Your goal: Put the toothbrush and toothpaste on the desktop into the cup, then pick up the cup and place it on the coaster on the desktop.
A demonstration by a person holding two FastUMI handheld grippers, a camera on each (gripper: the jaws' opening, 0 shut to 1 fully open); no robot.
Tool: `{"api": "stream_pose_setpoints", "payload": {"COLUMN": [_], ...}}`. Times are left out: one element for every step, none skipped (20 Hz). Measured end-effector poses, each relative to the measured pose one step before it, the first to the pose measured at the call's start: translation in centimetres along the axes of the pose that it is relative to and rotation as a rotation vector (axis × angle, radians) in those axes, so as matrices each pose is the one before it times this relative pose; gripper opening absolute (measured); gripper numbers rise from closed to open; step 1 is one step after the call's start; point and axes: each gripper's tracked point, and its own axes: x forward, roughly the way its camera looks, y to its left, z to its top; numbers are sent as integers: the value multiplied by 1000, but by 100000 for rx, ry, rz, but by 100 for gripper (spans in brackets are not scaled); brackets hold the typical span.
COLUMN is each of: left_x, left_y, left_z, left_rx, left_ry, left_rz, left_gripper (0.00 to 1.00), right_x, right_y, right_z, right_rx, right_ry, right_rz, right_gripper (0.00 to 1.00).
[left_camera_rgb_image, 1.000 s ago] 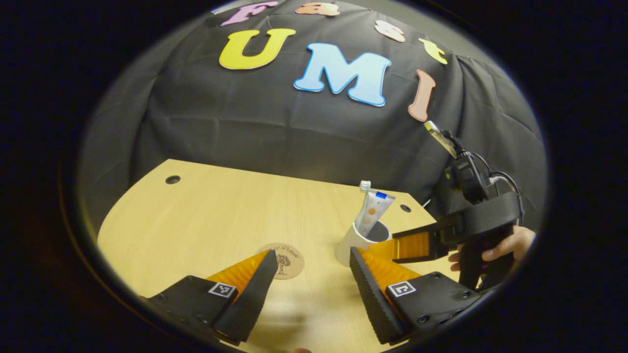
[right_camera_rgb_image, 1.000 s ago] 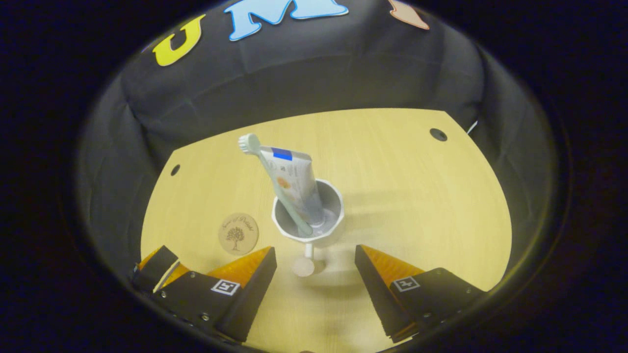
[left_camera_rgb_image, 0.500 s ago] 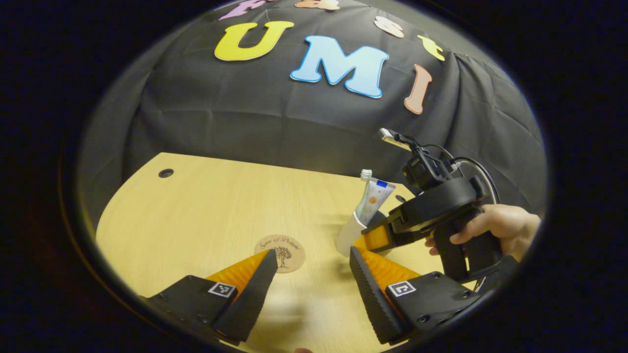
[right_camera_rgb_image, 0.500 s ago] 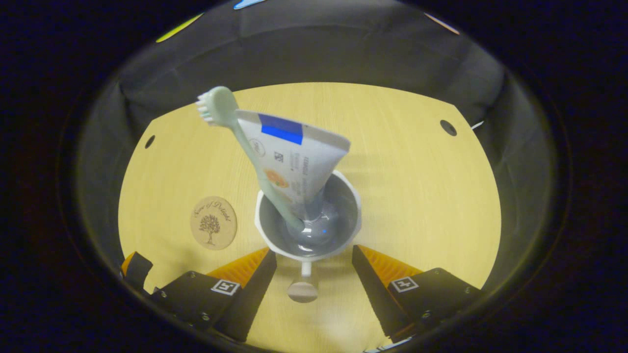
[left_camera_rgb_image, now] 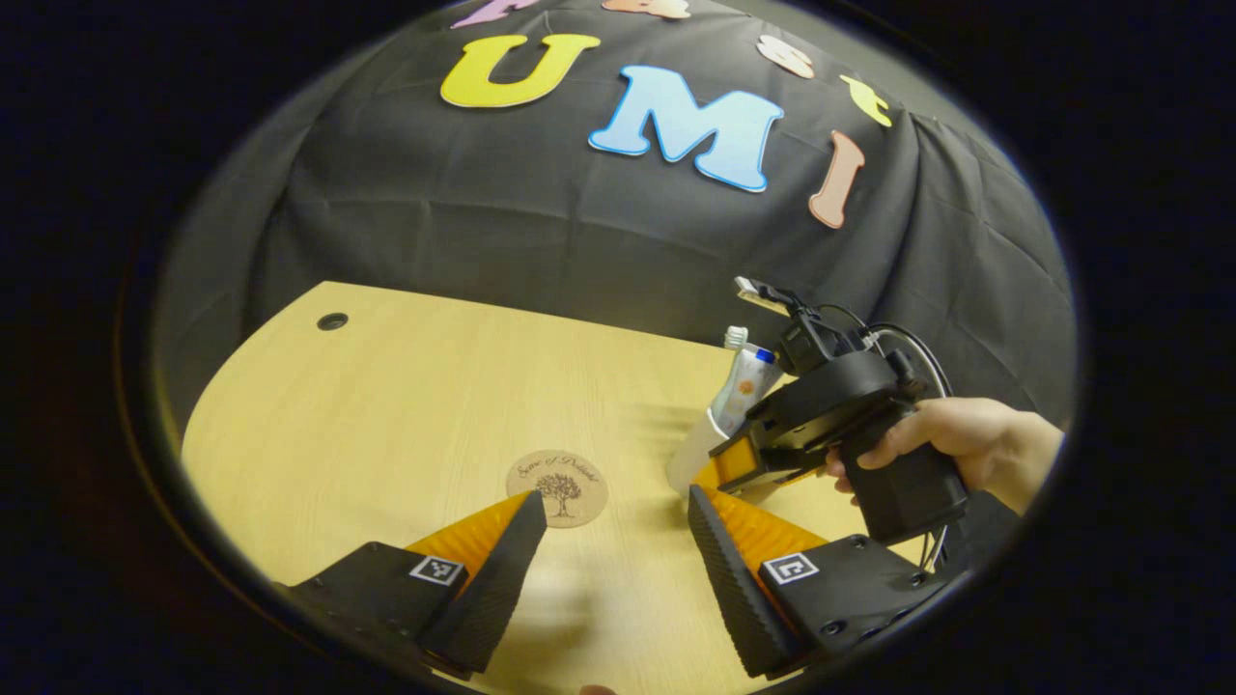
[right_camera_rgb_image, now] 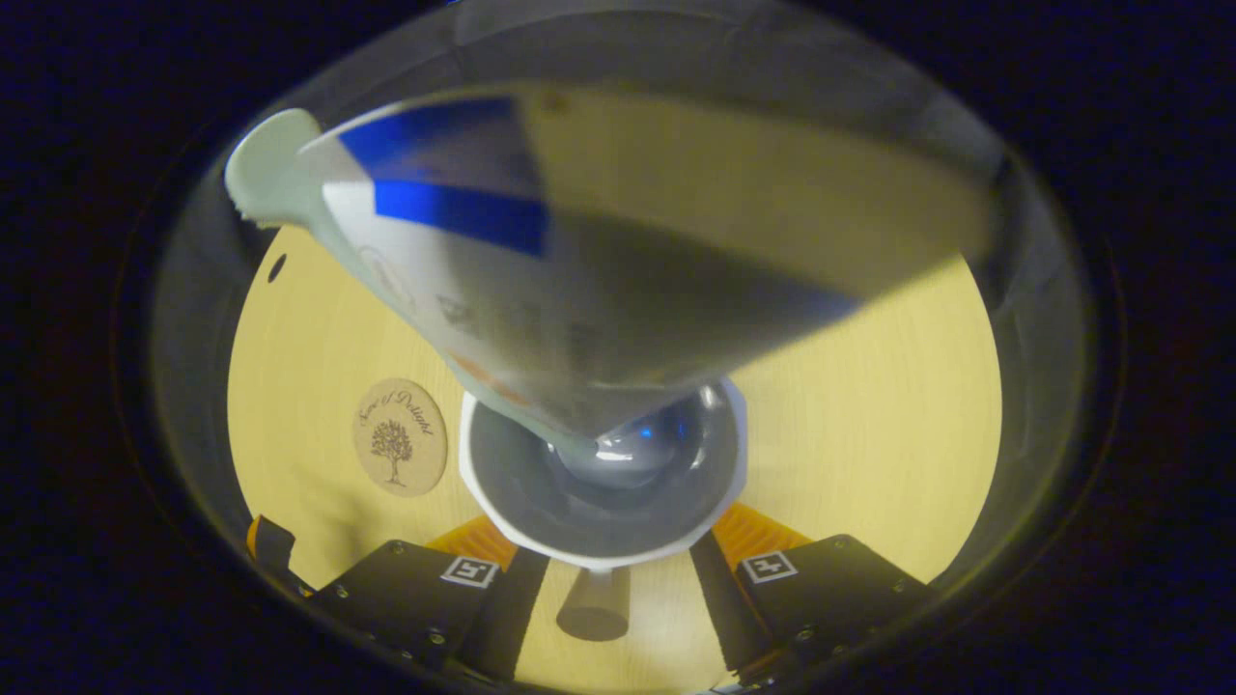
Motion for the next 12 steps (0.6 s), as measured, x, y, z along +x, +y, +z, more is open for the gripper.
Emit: {"api": "stream_pose_setpoints", "payload": {"left_x": [-41, 38, -5, 2, 63, -108, -84, -117, -99, -42, -59, -66], "left_y": [51, 73, 43, 72, 58, 39, 47, 27, 93, 91, 93, -89], "left_z": [-116, -15, -148, -210, -85, -90, -60, -79, 2, 18, -28, -66], "left_rx": [-639, -837, -617, -814, -648, -569, -335, -149, -52, 5, 19, 48], "left_ry": [28, 253, 409, 447, 252, 134, -13, 56, -112, 30, 19, -51], "left_rz": [345, 108, 299, 337, 282, 268, 340, 238, 254, 245, 282, 139], "left_gripper": [96, 96, 96, 96, 96, 96, 96, 96, 96, 99, 99, 96], "right_x": [181, 149, 86, 6, -240, 142, -187, 32, 52, 19, -54, -33], "right_y": [245, -46, -62, -39, -139, 165, 9, -167, 41, 107, -23, -2], "right_z": [-92, -81, 40, -301, 196, -145, 6, 11, -19, -88, -39, -72], "right_rx": [280, -300, -757, -358, 1022, 826, 92, 85, -25, -287, -150, -643], "right_ry": [882, 195, -111, 570, 299, 216, -13, 152, -18, 95, 242, 45], "right_rz": [234, 66, -282, -338, -330, -154, -222, -276, -165, -32, -173, -170], "right_gripper": [75, 67, 64, 59, 49, 27, 30, 31, 29, 29, 29, 29]}}
